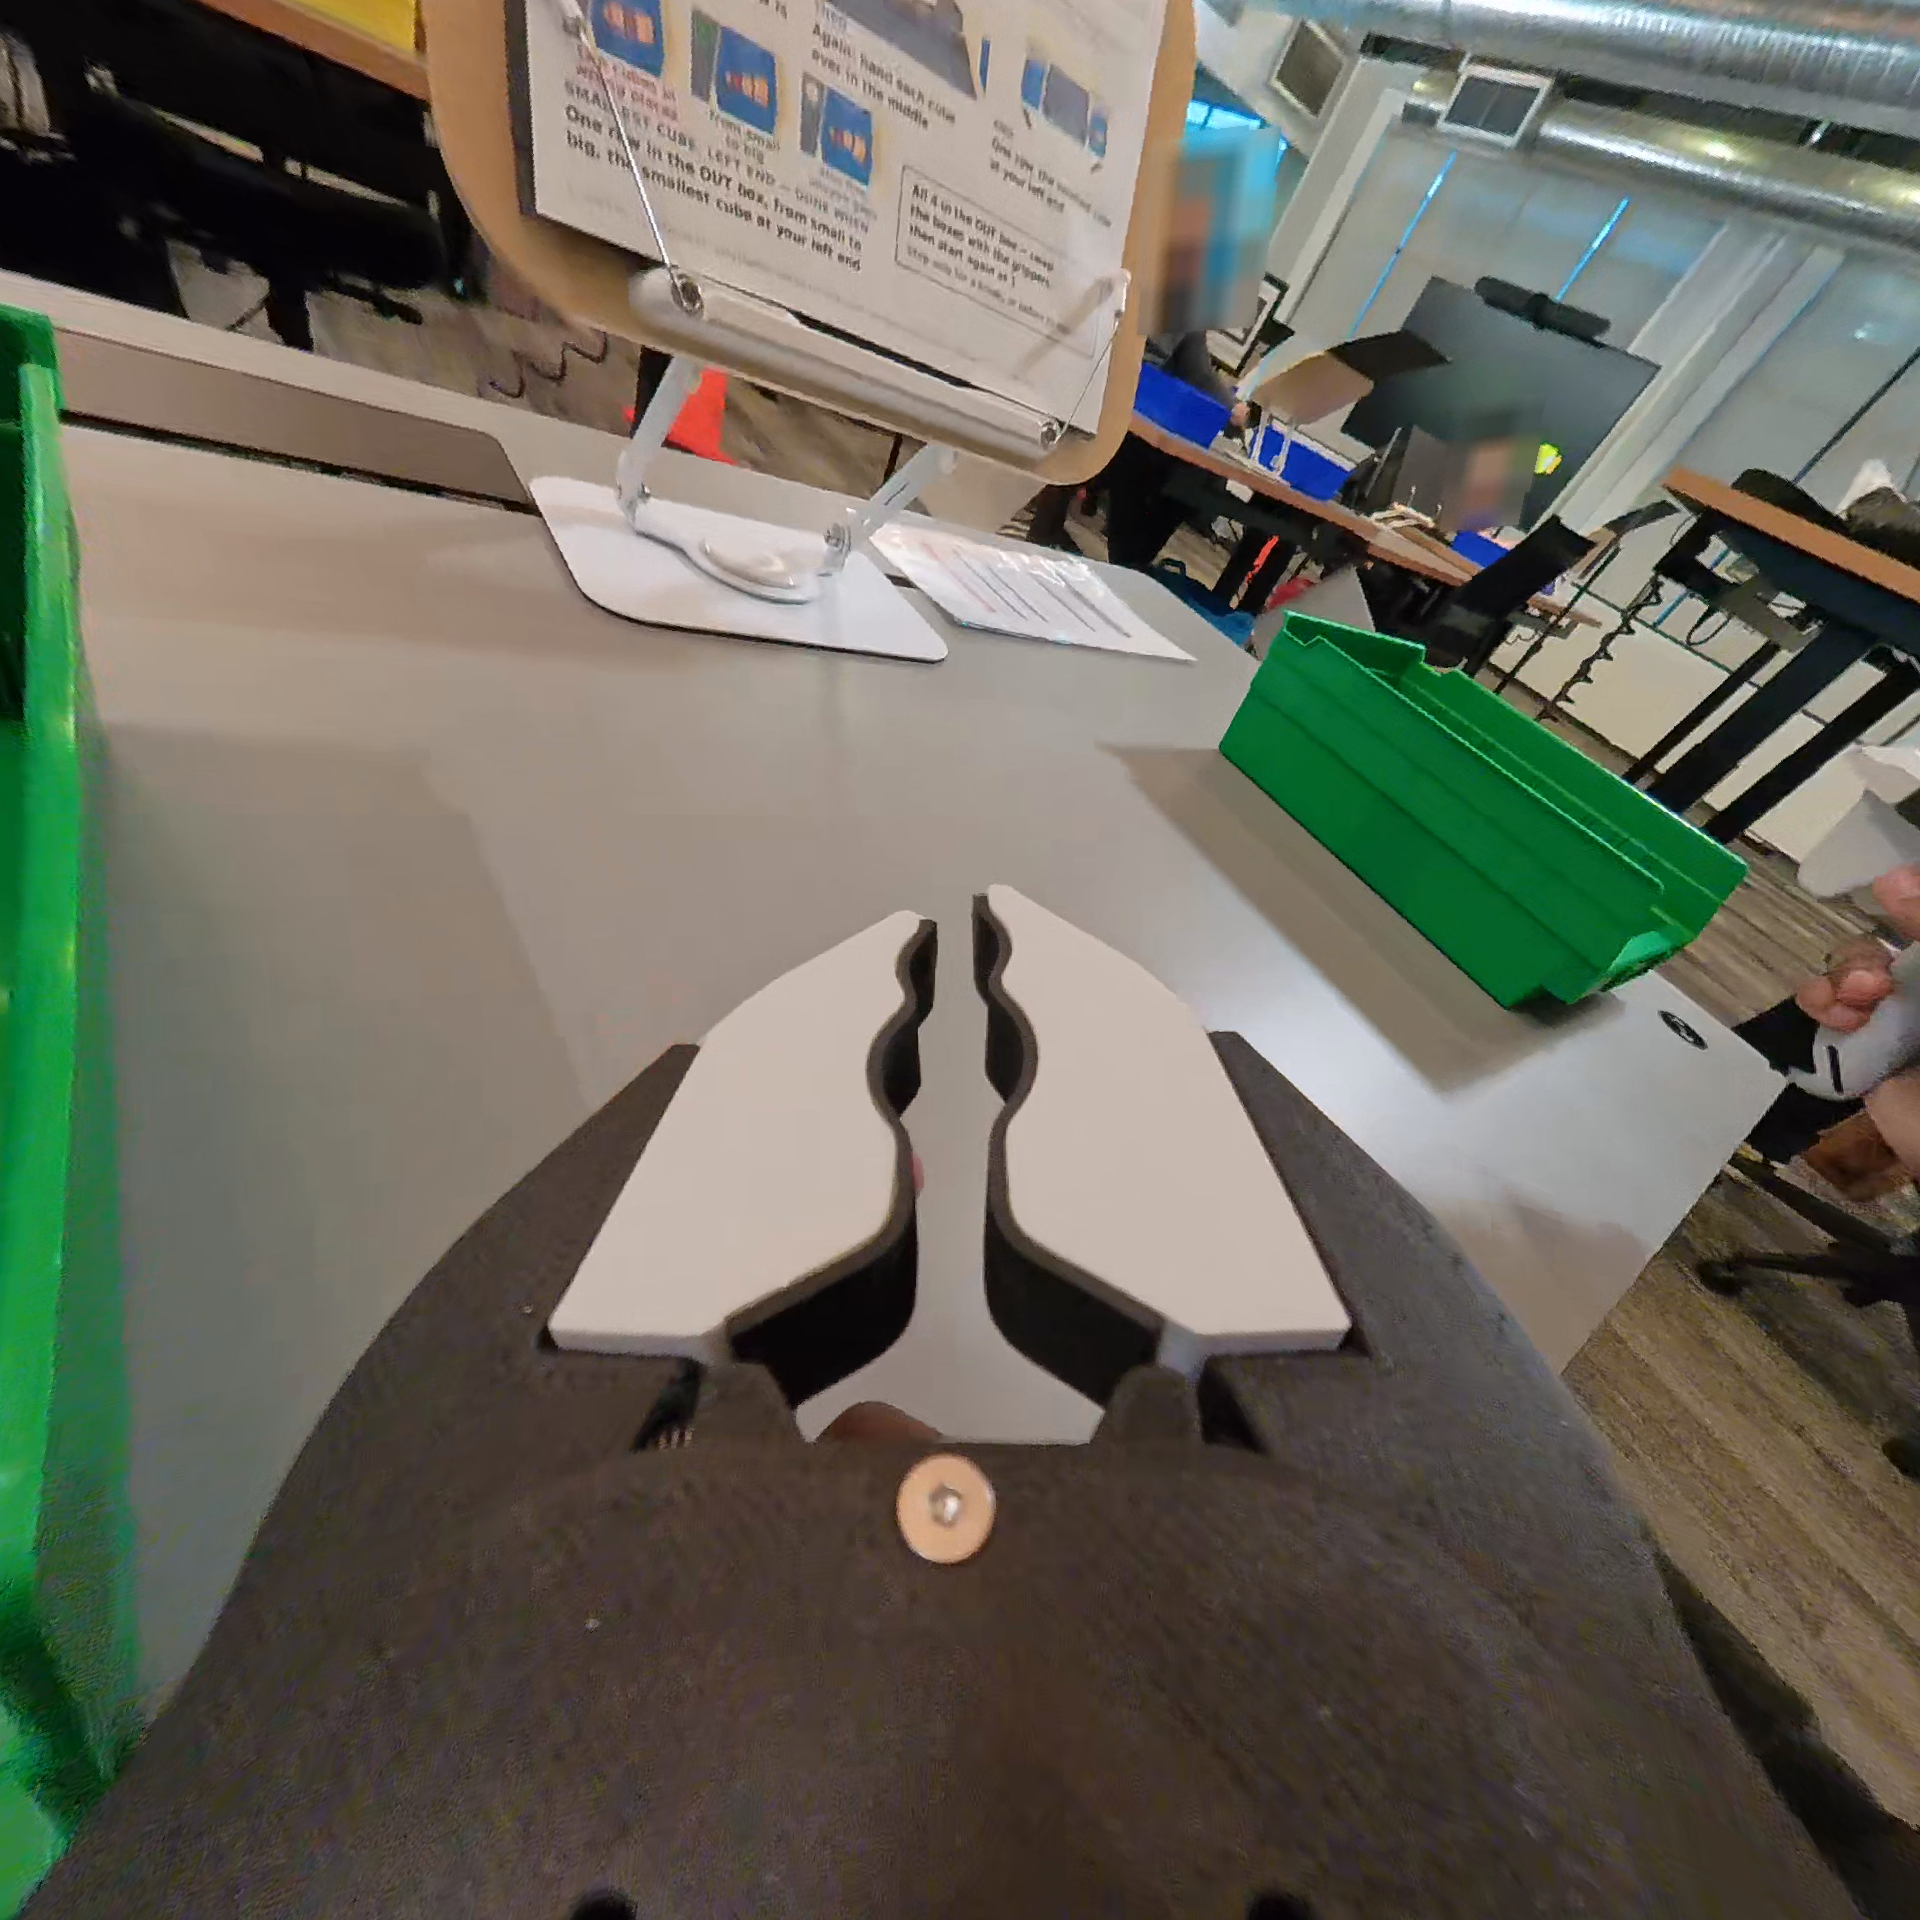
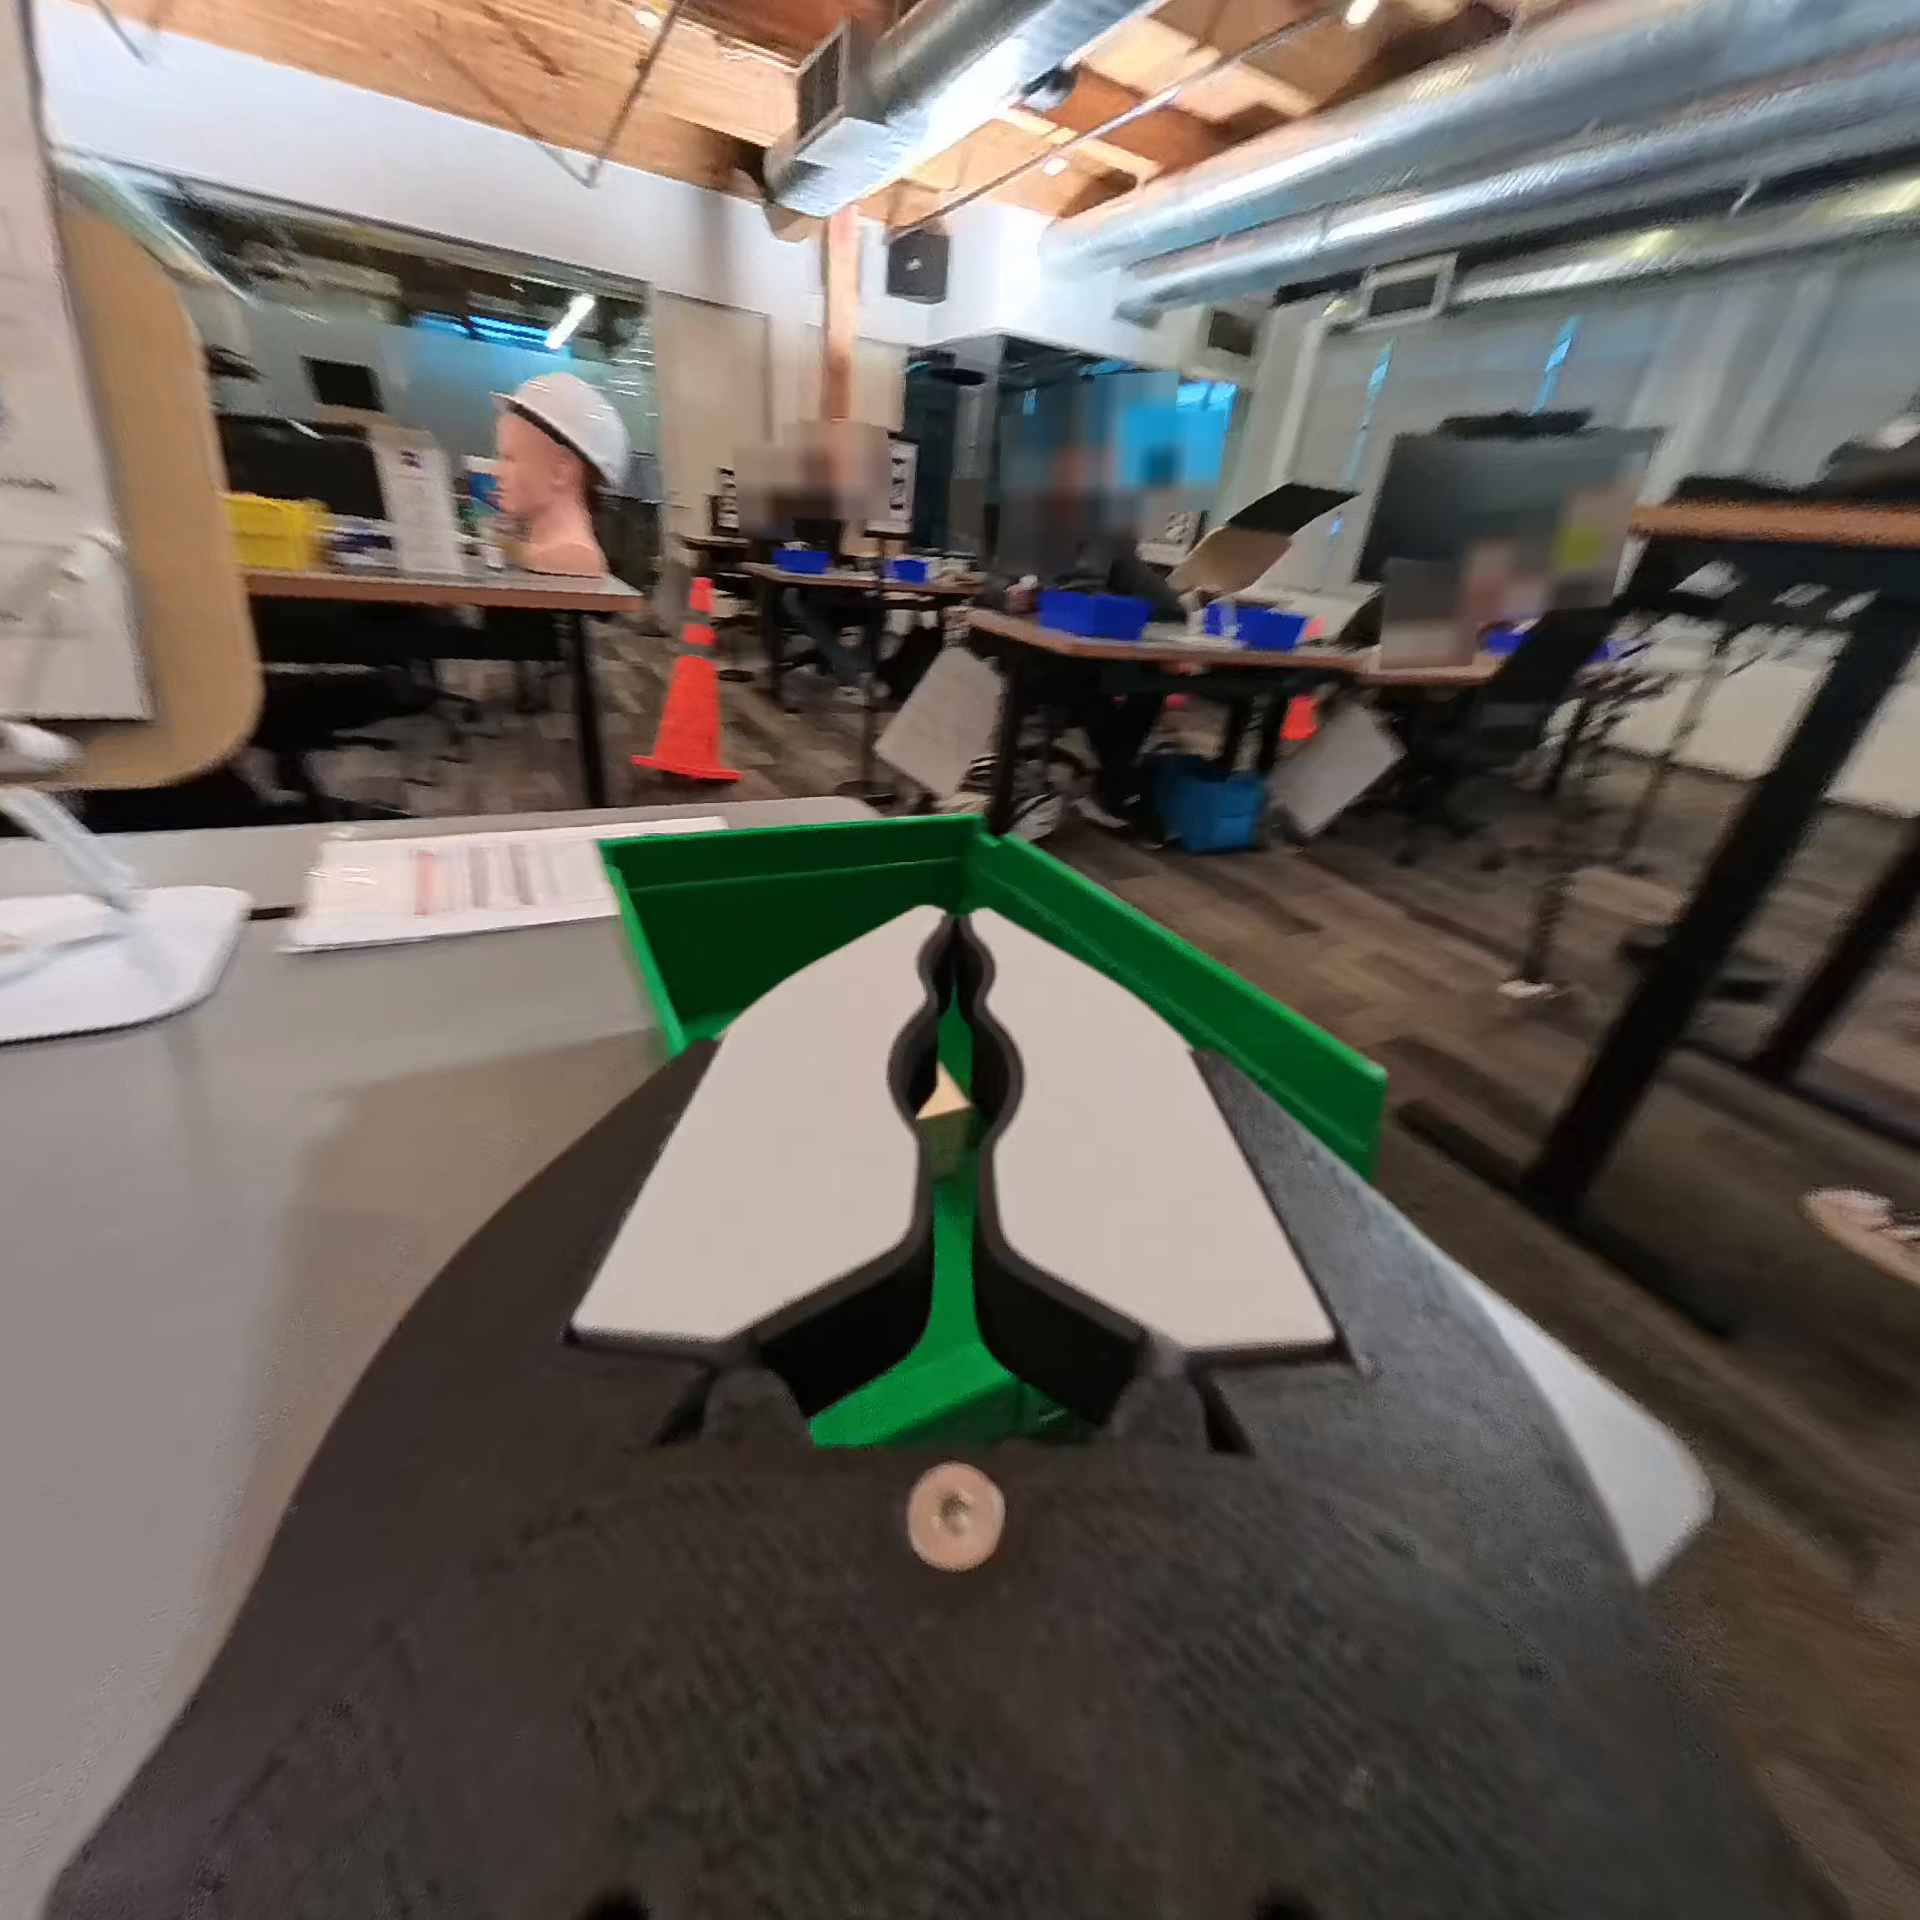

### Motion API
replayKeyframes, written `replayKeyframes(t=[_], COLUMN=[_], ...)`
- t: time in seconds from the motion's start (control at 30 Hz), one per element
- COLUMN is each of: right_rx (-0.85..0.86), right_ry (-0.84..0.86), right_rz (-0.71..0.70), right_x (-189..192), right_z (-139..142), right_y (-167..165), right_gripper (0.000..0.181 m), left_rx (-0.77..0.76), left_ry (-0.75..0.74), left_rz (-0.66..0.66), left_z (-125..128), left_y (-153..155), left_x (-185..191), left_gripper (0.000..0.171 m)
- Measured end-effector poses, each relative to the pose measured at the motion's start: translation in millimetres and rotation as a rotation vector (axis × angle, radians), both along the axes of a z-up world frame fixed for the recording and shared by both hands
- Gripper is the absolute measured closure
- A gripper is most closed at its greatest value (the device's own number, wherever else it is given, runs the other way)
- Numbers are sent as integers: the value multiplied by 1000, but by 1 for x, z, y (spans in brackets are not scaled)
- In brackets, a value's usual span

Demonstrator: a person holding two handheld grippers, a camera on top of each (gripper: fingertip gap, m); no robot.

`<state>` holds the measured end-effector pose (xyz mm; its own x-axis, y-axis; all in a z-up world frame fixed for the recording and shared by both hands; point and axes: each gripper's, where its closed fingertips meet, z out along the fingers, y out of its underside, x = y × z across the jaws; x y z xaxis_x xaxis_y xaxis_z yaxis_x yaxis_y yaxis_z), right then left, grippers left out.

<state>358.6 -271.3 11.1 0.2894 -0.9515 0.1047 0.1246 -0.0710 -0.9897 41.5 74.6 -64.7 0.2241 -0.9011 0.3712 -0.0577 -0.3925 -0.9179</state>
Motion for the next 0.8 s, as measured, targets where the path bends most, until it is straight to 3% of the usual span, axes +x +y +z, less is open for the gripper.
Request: replayKeyframes(t=[0.1, 0.3, 0.37, 0.5, 0.6, 0.7, 0.8], right_rx=[-89, -42, -31, 177, 178, 59, 47], right_ry=[-118, -99, -105, -8, 39, 31, 78], right_rz=[-62, 114, 115, 118, 141, 148, 160], right_x=[-8, -23, -22, -18, -12, -1, 18], right_z=[2, -1, 1, 5, -3, -6, -3], right_y=[3, 27, 24, 15, 13, 4, -17], right_gripper=[181, 181, 174, 165, 160, 170, 149], left_rx=[74, 210, 245, 185, 194, 239, 273], left_ry=[-25, 39, 55, 65, 61, 90, 119], left_rz=[33, 61, 10, -172, -187, -161, -159], left_z=[8, 5, 5, -1, -1, -3, -6], left_y=[0, 1, -7, -33, -34, -33, -39], left_x=[-3, -5, -3, 4, 5, 3, 1], left_gripper=[171, 171, 171, 171, 171, 144, 121])
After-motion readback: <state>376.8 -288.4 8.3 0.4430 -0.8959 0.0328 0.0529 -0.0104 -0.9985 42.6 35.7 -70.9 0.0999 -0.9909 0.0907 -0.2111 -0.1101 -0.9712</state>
